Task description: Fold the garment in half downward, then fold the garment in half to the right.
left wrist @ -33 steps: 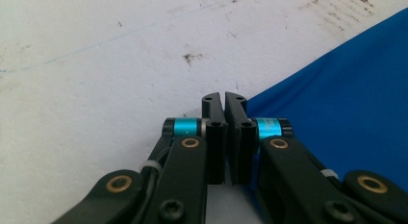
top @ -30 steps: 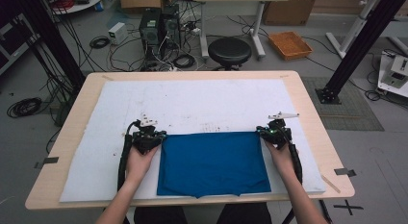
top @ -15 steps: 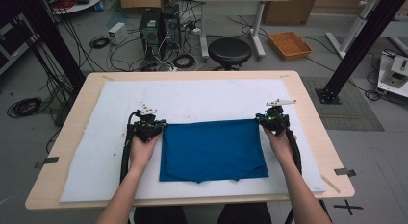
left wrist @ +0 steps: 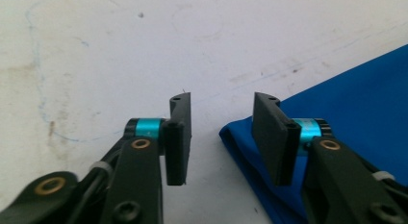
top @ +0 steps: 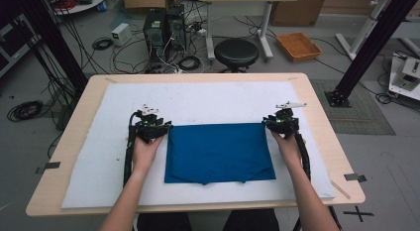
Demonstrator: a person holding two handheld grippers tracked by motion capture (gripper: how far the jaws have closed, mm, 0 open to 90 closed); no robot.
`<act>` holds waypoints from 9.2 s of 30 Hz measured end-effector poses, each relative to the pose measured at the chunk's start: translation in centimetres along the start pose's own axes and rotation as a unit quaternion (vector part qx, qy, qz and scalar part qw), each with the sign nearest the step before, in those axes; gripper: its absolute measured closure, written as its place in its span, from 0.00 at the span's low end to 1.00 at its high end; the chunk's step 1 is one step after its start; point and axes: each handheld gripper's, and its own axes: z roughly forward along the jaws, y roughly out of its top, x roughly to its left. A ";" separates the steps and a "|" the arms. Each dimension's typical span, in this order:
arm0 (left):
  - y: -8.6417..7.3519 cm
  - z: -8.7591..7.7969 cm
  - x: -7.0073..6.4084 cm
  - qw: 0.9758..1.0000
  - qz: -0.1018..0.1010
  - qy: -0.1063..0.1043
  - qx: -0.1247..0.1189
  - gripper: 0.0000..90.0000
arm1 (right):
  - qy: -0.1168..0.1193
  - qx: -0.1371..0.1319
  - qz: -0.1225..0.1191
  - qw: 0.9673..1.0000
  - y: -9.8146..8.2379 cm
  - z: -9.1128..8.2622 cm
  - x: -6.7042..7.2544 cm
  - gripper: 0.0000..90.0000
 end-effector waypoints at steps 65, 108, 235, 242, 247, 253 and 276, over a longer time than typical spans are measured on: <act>-2.7 -9.0 -2.0 0.995 0.035 -0.069 -0.069 0.41 | 0.027 -0.105 0.005 0.994 -4.0 -8.5 -0.2 0.47; -9.1 -8.4 -7.5 0.997 -0.056 -0.050 0.036 0.53 | 0.024 -0.107 0.002 0.994 -4.1 -8.4 -0.2 0.48; -2.5 -3.3 -21.2 0.985 0.015 -0.169 -0.035 0.91 | 0.163 -0.002 -0.127 0.978 9.7 2.2 12.2 0.98; -2.1 -1.3 -23.3 0.981 0.007 -0.192 -0.028 0.93 | 0.141 0.001 -0.116 0.983 9.1 1.4 9.0 0.98; -1.6 0.1 -25.0 0.978 0.004 -0.206 -0.027 0.95 | 0.124 0.007 -0.108 0.986 8.4 0.9 6.8 0.98; -1.4 1.2 -26.7 0.976 0.017 -0.216 -0.018 0.97 | 0.110 0.009 -0.094 0.989 7.3 0.2 4.3 0.98; -2.3 4.0 -30.1 0.966 0.040 -0.257 0.004 0.87 | 0.049 0.067 -0.081 0.993 4.3 1.2 0.3 0.98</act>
